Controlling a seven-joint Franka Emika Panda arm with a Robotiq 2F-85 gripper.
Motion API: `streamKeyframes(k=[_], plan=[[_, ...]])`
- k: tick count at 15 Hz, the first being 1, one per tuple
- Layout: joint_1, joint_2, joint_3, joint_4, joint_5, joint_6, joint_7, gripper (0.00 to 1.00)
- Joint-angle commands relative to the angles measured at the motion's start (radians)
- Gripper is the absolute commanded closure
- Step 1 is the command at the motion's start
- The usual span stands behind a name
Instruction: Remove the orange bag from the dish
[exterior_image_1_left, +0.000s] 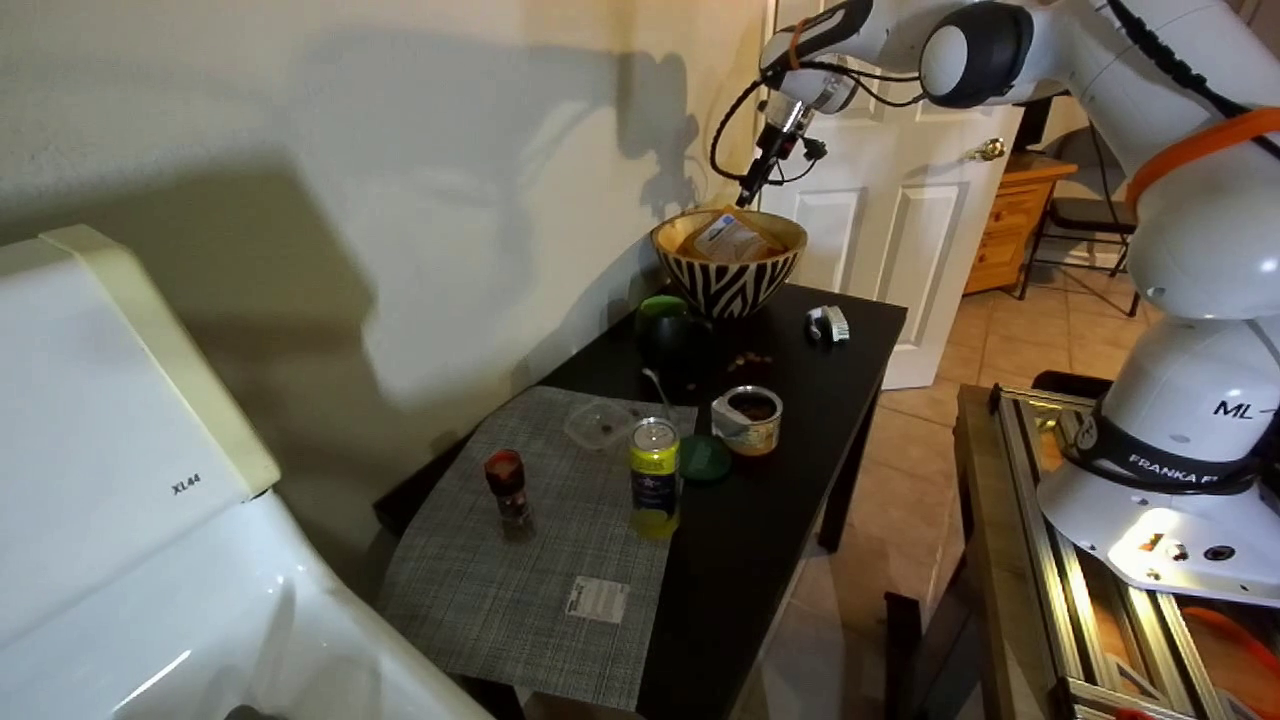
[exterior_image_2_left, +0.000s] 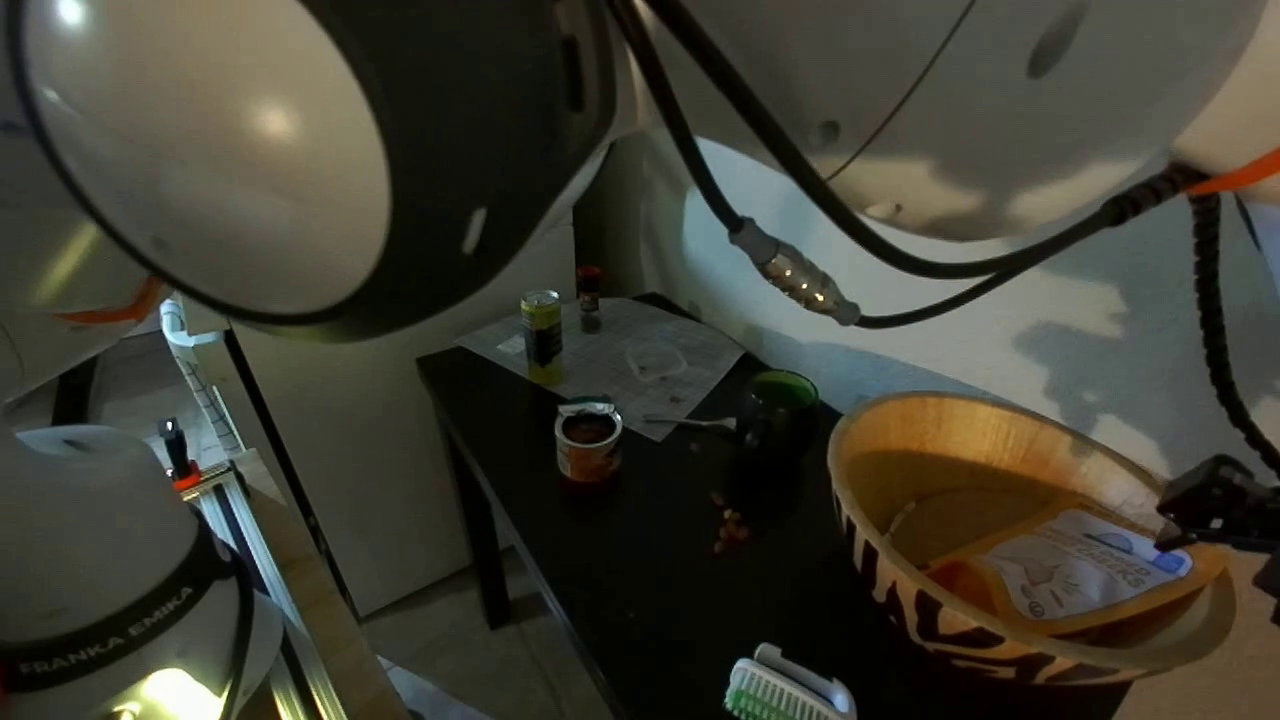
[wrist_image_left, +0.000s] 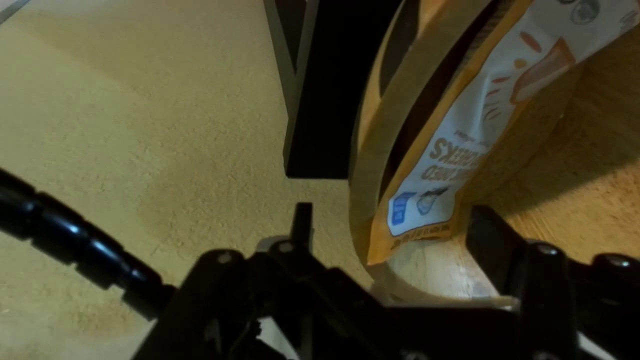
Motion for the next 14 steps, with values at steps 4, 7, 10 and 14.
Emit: streamKeyframes(k=[4,7,10,14], plan=[[-0.016,-0.031,0.057,-0.045,0.066,0.039,-0.064,0.32],[-0.013,-0.033,0.064,-0.04,0.075,0.044,-0.08,0.28],[-0.009,-0.027,0.063,-0.035,0.069,0.048,-0.081,0.28],[-0.006,-0.021,0.061,-0.026,0.064,0.05,-0.086,0.28]])
